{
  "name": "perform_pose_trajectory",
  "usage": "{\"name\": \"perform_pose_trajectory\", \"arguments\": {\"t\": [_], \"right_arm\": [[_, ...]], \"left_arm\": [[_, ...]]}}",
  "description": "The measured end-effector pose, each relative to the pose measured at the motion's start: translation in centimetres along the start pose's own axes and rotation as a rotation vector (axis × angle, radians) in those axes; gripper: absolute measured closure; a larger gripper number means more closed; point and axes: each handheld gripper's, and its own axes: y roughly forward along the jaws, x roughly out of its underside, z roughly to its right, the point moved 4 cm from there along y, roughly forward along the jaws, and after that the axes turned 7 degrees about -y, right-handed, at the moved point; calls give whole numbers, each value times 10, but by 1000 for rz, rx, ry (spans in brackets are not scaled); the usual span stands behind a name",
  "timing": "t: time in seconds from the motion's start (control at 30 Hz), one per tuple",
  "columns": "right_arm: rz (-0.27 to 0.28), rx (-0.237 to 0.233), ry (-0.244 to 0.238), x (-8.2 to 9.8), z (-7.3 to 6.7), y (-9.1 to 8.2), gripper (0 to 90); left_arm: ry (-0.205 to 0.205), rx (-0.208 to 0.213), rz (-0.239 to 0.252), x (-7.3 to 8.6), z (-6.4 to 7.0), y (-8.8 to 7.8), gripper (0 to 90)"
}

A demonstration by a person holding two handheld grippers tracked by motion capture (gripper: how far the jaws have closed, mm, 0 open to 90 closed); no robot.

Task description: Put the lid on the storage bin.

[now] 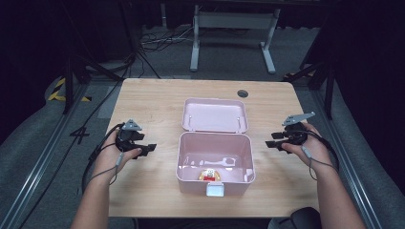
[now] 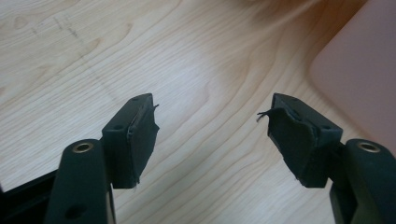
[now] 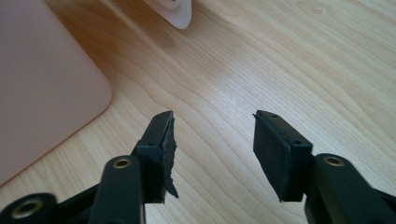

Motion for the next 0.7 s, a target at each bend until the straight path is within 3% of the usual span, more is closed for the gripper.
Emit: {"name": "perform_pose_trajectory", "arguments": {"t": [0.07, 0.13, 0.33, 0.7], "right_arm": [[1, 9, -13, 0, 0, 0, 484], [21, 12, -16, -1, -1, -1, 472], [45, 6, -26, -2, -3, 0, 427], [60, 29, -26, 1, -3, -2, 406]], "left_arm": [[-18, 31, 19, -5, 4, -3, 364], [3, 45, 30, -12, 9, -7, 371], [15, 80, 60, -35, 22, -12, 365], [33, 130, 116, -81, 33, -7, 355]]}}
